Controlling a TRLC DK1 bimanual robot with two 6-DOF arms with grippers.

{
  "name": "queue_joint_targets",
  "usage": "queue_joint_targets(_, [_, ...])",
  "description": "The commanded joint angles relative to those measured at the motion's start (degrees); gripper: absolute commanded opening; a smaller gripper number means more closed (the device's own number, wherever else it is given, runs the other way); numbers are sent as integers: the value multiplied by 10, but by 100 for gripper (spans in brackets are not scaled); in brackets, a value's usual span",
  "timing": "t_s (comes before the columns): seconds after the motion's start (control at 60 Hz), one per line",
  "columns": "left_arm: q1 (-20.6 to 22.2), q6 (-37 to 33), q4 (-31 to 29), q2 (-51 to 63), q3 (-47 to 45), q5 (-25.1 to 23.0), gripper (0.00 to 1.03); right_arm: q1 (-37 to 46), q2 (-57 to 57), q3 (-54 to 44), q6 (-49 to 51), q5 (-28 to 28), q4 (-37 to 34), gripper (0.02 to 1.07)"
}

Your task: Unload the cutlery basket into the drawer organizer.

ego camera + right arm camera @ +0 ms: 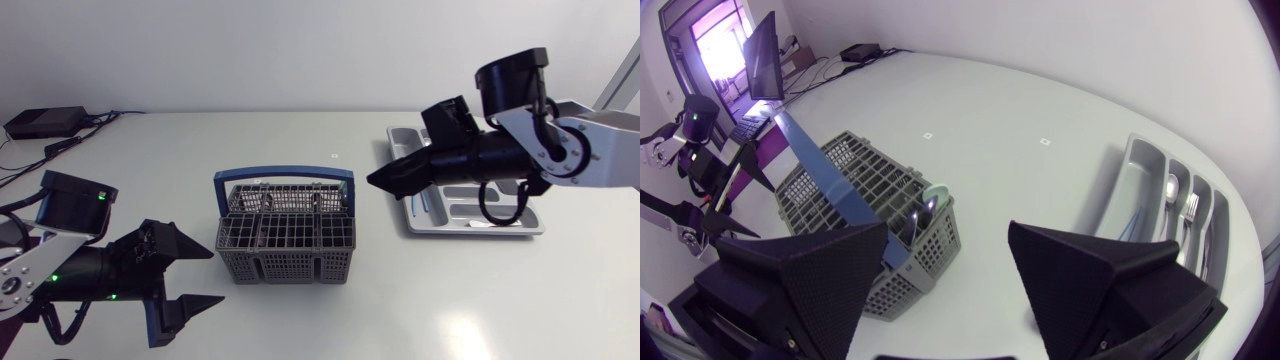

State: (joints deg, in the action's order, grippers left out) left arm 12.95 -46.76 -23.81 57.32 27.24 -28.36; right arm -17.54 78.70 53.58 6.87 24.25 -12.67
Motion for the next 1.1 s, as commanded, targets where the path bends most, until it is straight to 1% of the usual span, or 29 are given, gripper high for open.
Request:
queue_joint_targets(0.0, [11, -10, 15, 25, -12, 2, 96, -14, 44, 42, -27, 4, 8, 89])
queue_joint_targets(0.1, [14, -9, 28, 46, -8, 4, 96, -20, 84, 78, -36, 4, 7, 89])
queue_joint_targets(0.217, [16, -5, 64, 74, -7, 19, 96, -26, 110, 108, -35, 8, -14, 89])
queue_joint_targets(0.417, [11, -5, 113, 122, 7, 25, 96, -36, 95, 96, -33, 25, -33, 89])
queue_joint_targets(0.45, [9, -5, 122, 131, 11, 25, 96, -39, 89, 90, -27, 27, -37, 88])
queue_joint_targets(0.533, [6, -6, 150, 165, 19, 34, 96, -48, 69, 69, -24, 28, -39, 80])
queue_joint_targets(0.617, [-1, -10, 160, 191, 34, 34, 96, -58, 48, 50, -20, 28, -45, 73])
queue_joint_targets(0.8, [-14, -10, 185, 228, 65, 34, 96, -82, 8, 16, -20, 13, -53, 72])
queue_joint_targets(0.95, [-27, -11, 191, 260, 97, 35, 96, -86, -14, 8, -21, -2, -55, 72])
queue_joint_targets(1.017, [-36, -11, 191, 266, 106, 35, 96, -83, -22, 7, -21, -23, -52, 73])
queue_joint_targets(1.083, [-50, -15, 185, 256, 105, 35, 96, -65, -26, 8, -17, -25, -50, 74])
